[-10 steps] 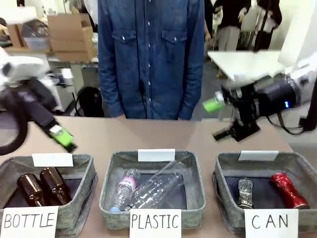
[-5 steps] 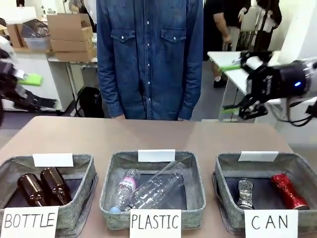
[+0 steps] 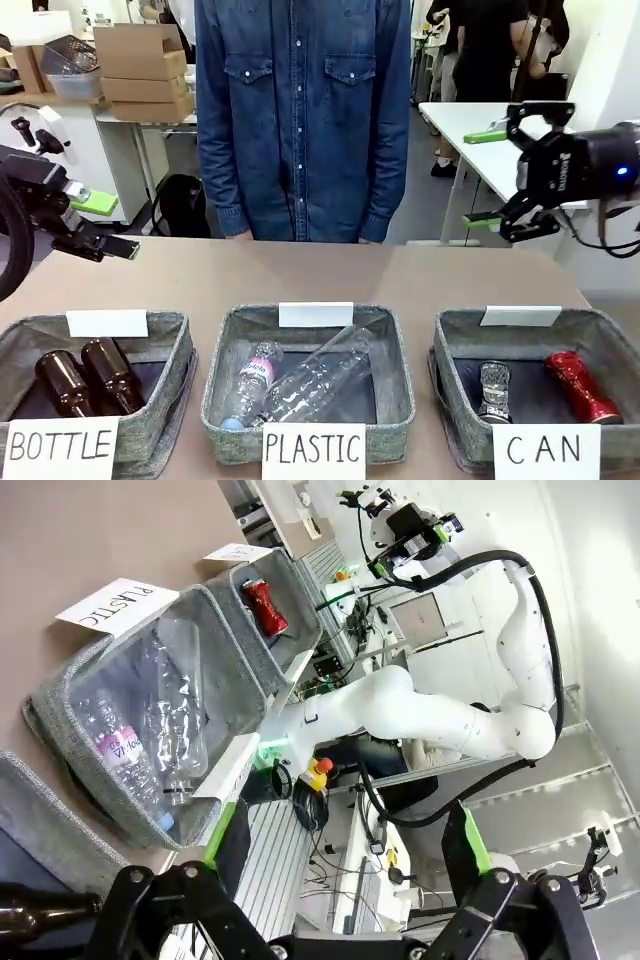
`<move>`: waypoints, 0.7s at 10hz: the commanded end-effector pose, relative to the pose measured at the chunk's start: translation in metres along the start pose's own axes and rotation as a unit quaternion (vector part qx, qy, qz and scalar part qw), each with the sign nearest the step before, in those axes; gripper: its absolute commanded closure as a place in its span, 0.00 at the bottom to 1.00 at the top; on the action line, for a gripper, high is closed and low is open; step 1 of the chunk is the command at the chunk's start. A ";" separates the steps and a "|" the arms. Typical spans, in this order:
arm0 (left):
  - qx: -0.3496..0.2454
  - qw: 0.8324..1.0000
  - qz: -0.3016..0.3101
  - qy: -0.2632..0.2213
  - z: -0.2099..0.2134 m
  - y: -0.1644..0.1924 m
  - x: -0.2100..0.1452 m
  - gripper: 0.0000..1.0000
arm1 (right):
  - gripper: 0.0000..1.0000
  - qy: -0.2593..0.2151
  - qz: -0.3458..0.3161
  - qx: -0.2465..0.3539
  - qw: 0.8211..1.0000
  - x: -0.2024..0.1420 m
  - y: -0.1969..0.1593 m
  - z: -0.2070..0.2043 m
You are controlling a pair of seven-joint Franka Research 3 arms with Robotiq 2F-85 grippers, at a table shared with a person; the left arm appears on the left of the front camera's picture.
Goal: Sort the can waste into the basket.
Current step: Pick up the can waste from the table and place it in the right Fabric basket.
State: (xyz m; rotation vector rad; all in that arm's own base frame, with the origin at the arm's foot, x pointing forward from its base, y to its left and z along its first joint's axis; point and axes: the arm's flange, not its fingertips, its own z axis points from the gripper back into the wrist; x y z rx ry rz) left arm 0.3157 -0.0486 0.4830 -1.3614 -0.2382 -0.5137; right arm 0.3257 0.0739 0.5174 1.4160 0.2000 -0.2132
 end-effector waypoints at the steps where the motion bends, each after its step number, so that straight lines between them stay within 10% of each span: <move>1: -0.001 1.000 0.003 0.002 0.006 -0.006 -0.004 0.00 | 0.00 0.002 0.000 0.010 1.000 0.001 0.003 -0.002; 7: -0.001 1.000 0.003 0.002 0.006 -0.006 -0.004 0.00 | 0.00 0.002 0.000 0.010 1.000 0.001 0.003 -0.002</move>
